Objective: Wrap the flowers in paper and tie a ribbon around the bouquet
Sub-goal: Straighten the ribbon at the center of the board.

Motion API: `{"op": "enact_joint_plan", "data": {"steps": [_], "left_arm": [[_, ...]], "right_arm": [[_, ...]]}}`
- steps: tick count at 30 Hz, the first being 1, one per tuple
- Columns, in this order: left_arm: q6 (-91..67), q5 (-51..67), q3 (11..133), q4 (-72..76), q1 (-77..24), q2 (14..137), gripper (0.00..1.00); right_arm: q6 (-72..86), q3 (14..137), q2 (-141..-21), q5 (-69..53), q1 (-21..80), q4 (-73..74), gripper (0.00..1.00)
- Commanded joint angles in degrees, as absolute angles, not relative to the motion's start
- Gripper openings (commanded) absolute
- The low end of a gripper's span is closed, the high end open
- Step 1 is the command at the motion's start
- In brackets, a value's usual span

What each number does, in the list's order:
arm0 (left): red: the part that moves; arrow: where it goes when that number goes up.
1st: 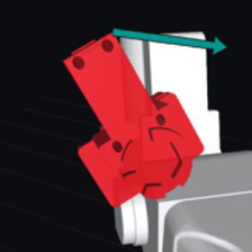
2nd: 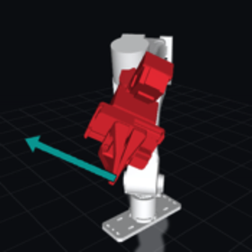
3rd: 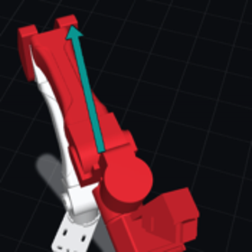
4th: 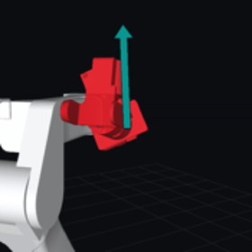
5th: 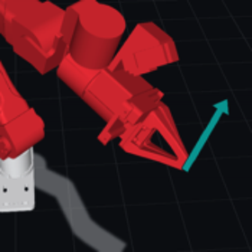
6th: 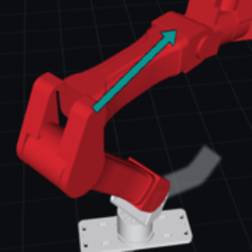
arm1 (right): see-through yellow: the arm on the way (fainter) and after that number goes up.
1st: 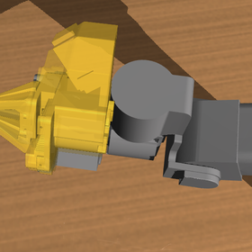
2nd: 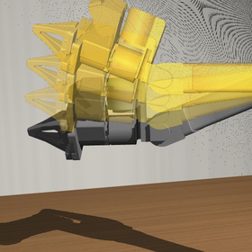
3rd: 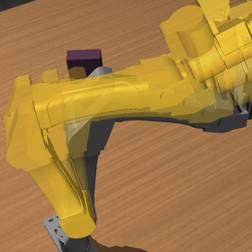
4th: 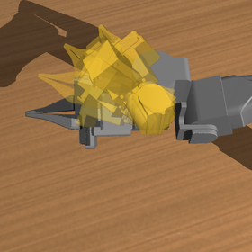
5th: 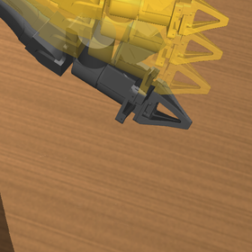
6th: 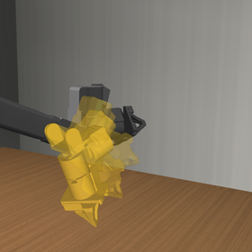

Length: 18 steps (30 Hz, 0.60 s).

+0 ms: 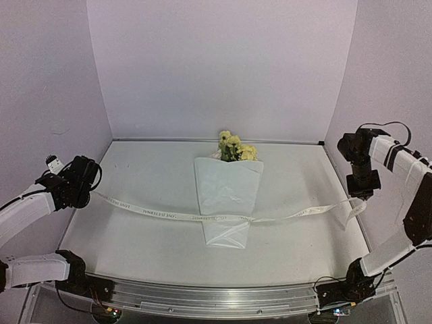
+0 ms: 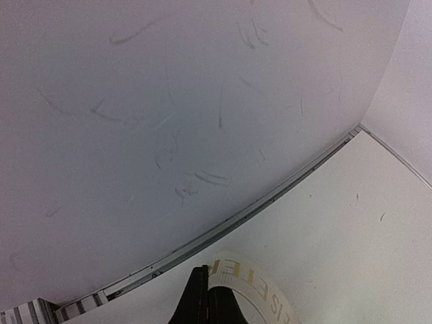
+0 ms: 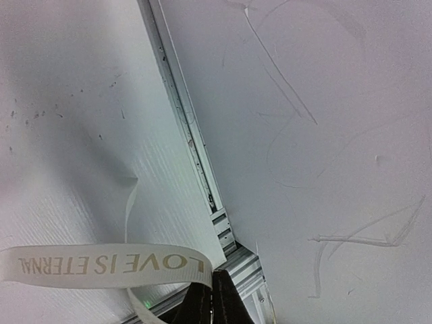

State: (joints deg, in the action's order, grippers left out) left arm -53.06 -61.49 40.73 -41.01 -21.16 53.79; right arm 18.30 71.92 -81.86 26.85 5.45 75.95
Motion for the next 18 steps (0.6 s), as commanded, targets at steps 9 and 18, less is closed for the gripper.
{"op": "enact_joint_plan", "data": {"steps": [9, 18], "left_arm": [[-60.16, -58.18, 37.23, -41.23, -15.70, 54.51, 0.00], [-69.64, -57.88, 37.77, -50.44, -15.12, 49.81, 0.00]], "right_arm": [[20.68, 71.96, -85.11, 32.18, 0.45, 78.87, 0.01], [20.36, 69.07, -80.08, 32.48, -3.16, 79.97, 0.01]]}}
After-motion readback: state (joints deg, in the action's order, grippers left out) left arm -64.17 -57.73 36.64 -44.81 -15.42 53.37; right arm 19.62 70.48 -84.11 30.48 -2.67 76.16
